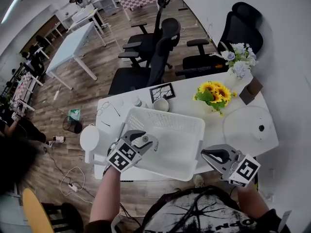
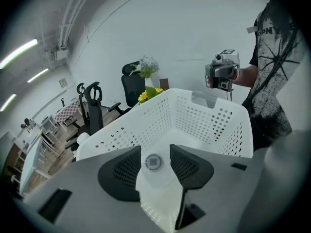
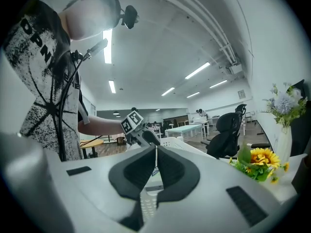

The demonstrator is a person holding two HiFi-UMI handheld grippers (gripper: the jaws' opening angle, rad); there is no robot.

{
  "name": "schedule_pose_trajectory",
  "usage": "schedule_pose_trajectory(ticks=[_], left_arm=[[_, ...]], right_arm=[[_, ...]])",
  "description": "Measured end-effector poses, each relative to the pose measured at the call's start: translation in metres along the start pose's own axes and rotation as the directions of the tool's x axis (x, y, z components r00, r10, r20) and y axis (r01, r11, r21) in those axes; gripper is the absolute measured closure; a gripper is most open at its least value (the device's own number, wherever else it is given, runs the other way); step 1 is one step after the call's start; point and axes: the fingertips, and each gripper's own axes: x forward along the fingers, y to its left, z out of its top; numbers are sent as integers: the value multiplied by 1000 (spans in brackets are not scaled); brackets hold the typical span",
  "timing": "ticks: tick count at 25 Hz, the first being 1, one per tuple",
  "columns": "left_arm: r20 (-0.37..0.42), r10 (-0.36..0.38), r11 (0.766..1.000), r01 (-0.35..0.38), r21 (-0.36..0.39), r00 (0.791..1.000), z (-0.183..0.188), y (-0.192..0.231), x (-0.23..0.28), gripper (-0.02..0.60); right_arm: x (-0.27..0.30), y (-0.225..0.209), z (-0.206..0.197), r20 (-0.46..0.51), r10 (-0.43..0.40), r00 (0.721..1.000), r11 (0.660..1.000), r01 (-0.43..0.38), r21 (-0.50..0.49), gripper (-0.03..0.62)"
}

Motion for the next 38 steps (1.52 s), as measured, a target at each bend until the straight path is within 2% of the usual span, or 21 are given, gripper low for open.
schedule_pose_trajectory(ticks=[6,10,12,20,31,38], left_arm=[[-80,-21,1000,21,4,997,-15,3,21,391],[-104,-47,999,48,7,993,-20,3,29,394],[-99,-62,998,63,5,993,-17,1,30,414],[-69,-88,996,86,-32,994,-12,1,27,423],[-42,-91,994,88,-72,995,-12,5,26,428],[-34,-72,996,70,-62,997,-10,7,27,430]], right_arm=[[0,-8,-4,1,11,1000,1000,-11,6,569],[-3,-14,-4,5,1,1000,1000,-1,7,569],[-6,-19,-5,6,-10,1000,1000,10,10,569],[-3,-23,-5,0,-14,1000,1000,14,12,569],[-2,-24,-11,-14,-22,1000,1000,22,10,569],[-3,-24,-12,-18,-25,1000,1000,25,7,569]])
